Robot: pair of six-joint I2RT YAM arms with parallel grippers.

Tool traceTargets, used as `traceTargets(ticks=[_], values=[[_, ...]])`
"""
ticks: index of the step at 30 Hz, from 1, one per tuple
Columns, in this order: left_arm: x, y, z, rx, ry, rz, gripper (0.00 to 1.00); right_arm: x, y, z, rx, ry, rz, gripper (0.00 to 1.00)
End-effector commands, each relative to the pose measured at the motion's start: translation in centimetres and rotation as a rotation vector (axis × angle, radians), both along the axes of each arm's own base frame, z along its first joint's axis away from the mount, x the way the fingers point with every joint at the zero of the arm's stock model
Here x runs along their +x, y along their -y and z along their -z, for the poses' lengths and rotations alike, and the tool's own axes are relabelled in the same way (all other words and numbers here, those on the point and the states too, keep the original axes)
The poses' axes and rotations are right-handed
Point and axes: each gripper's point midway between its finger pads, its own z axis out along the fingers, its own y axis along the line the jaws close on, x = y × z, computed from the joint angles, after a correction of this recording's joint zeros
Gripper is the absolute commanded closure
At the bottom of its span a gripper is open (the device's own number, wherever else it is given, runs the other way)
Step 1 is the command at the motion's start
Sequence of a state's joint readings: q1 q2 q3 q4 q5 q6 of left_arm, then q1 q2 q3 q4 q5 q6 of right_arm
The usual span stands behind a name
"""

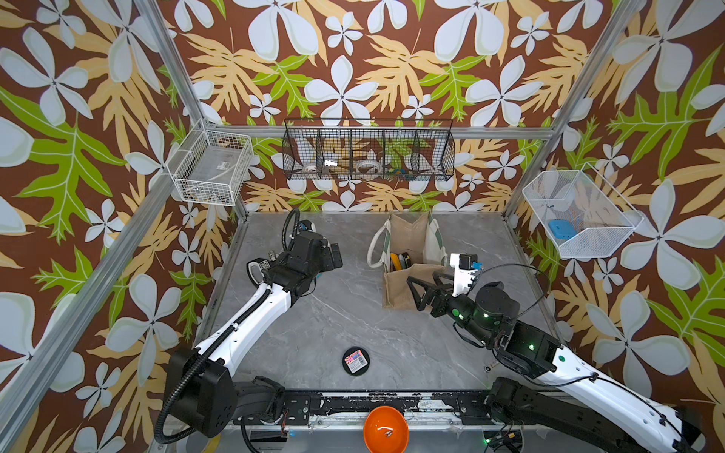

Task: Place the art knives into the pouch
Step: Pick up the utility knife at the center of the board.

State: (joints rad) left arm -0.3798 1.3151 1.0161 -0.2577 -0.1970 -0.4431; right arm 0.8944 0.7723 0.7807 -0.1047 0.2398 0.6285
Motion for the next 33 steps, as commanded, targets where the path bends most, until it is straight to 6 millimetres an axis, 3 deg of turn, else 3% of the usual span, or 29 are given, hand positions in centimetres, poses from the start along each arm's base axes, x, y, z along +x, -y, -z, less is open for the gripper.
traceTargets(ticks=[1,6,15,26,33], values=[[0.2,0.3,1.2,-0.031,-0.004,0.017,0.00,-0.3,0.4,0.2,0.042,-0.009,0.009,0.02],[0.3,-1.0,4.9,0.037,-0.074,-0.024,0.00,-0.7,0.2,1.8,0.028,-0.035,-0.014,0.02],[0.3,-3.1,9.3,0.138,-0.162,-0.080,0.00,-1.1,1.0,5.0,0.014,-0.091,0.003,0.03],[2.2,-3.9,12.7,0.162,-0.239,-0.074,0.00,-1.2,1.7,5.7,-0.003,-0.104,0.030,0.03],[3.1,-3.7,15.2,0.199,-0.317,-0.054,0.13,-1.2,2.1,5.6,-0.008,-0.121,0.049,0.07]])
